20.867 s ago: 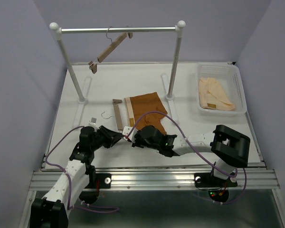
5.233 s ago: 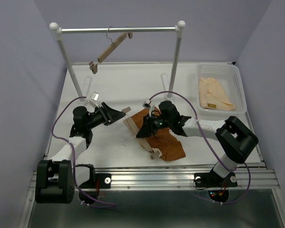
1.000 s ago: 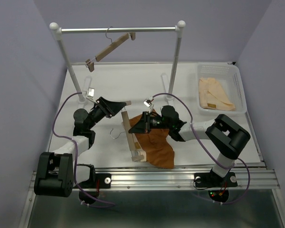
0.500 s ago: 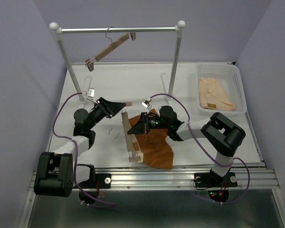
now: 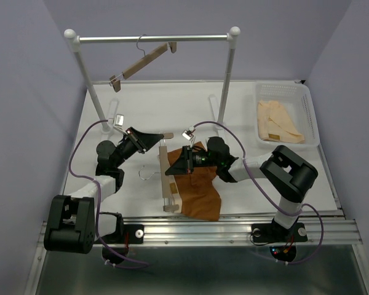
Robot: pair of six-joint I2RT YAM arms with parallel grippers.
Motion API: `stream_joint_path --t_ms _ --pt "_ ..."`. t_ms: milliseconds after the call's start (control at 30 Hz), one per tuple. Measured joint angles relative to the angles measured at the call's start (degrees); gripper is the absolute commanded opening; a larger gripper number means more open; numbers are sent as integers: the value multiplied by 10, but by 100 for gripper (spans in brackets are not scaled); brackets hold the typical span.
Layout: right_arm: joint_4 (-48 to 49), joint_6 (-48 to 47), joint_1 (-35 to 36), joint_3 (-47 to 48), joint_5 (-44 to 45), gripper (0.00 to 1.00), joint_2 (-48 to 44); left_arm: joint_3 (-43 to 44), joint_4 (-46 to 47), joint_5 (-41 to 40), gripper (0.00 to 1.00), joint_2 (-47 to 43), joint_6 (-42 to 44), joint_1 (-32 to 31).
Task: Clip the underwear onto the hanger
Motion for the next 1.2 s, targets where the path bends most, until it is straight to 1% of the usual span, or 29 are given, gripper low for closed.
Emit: stream_joint_path --t_ms 33,67,100,133,200,233,300,400,633,900,967,1033,1200 --pt "0 0 0 0 0 32 0 0 0 0 0 0 0 0" --pt "0 0 0 0 0 41 0 0 -1 -2 0 -1 0 0" --pt "-1 0 0 0 1 51 0 0 -2 -4 0 -1 0 0" --pt "-5 2 0 1 3 65 0 0 -5 -9 0 -3 2 0" --pt "-13 -5 0 1 7 82 0 0 -12 -16 0 -4 5 -1" --pt "-17 -7 0 1 10 99 0 0 -17 -19 0 -4 8 -2" --pt "-30 -16 0 1 21 100 0 0 -23 -22 0 -4 12 -2" --pt "-77 -41 0 1 45 100 -11 -1 -26 -23 0 -4 15 -2" --pt "-164 -105 -16 -27 94 100 -80 -12 -40 -29 0 -4 24 -2" --pt "-223 -175 -38 -35 140 100 -93 -22 -75 -39 0 -4 43 8" --pt "-231 -186 -45 -22 148 100 -83 -23 -85 -40 0 -4 49 16" --pt "-229 -189 -54 1 157 100 -53 -23 -92 -39 0 -4 54 26" --pt "-214 -174 -87 65 175 100 42 -24 -94 -32 0 11 59 56"
